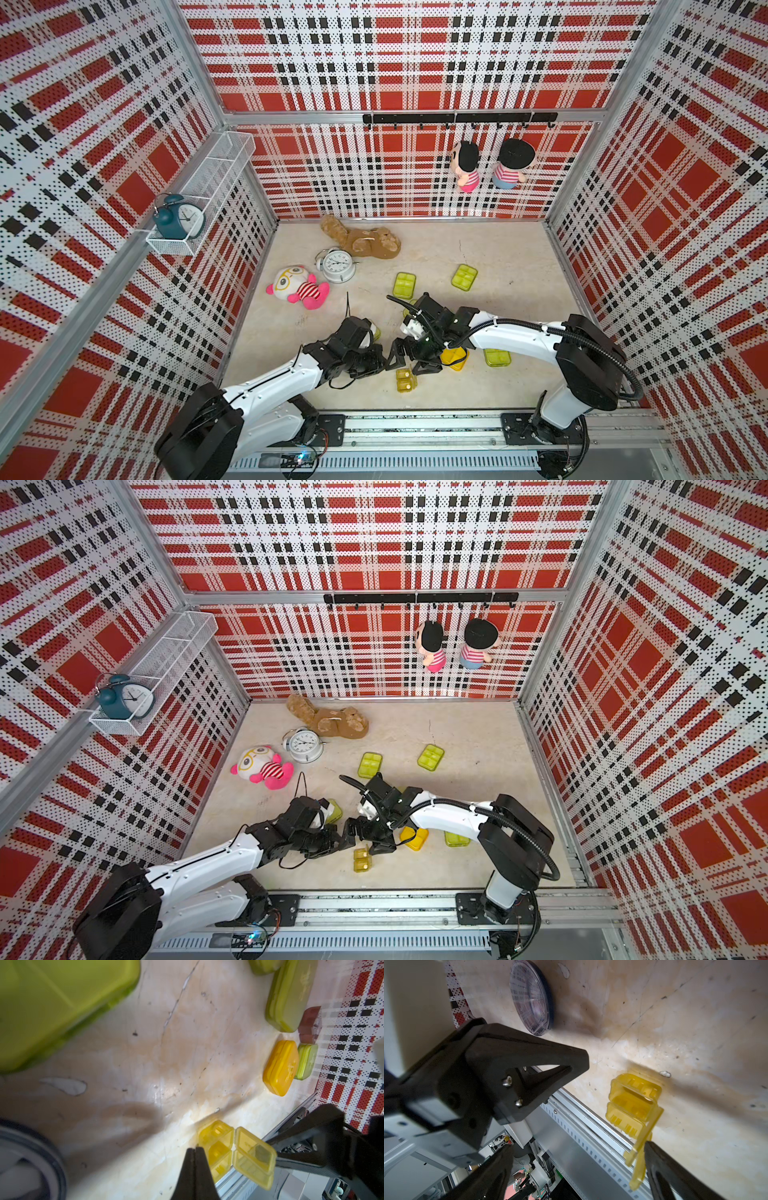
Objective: Close pillboxes
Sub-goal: Close the lid on the pillbox.
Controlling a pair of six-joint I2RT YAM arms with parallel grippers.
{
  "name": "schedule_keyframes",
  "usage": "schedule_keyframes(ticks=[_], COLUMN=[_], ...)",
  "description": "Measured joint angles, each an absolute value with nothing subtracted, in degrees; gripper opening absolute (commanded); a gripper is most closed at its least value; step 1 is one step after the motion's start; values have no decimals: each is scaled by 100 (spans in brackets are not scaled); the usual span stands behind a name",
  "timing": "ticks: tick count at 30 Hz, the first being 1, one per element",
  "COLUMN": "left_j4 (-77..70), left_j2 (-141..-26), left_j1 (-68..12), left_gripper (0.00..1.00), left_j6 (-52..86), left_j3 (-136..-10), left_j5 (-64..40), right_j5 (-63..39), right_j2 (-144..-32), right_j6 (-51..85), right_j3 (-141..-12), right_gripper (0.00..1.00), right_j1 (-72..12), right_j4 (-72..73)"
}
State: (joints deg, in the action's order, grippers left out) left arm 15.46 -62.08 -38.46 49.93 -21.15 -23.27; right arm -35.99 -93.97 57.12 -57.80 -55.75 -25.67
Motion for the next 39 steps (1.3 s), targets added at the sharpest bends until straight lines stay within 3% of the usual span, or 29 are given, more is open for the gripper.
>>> schedule_keyframes(ticks=[10, 14, 20, 26, 33, 39], left_j4=[1164, 958, 760, 683, 679, 676], left_j2=[-6641, -6757, -6801, -6842, -6849, -6849], left_j1=[-4410, -4469, -4480, -4480, -4480, -4482], left_gripper=[0, 0, 0, 0, 0, 0], left_j6=[5297, 5378, 5406, 5404, 5406, 5417], left_j3=[-1909, -1859, -1809, -1809, -1809, -1809], left_j5=[-2379, -2403, -2451, -2462, -2462, -2462], right_j5=[-3710, -3844, -3968, -3970, -3966, -3962], right_j2=[-9397, -9395, -9369, -9369, -9384, -9478], right_j6=[5725, 5791, 5979, 6101, 6119, 6104], right_j3=[-5756, -5586, -5120, -4908, -4840, -4812], right_gripper=[96, 74, 49, 40, 19, 12], right_j1=[-5577, -5577, -5594, -5599, -5599, -5596], right_j4=[-2368, -2073, -1612, -1374, -1229, -1184])
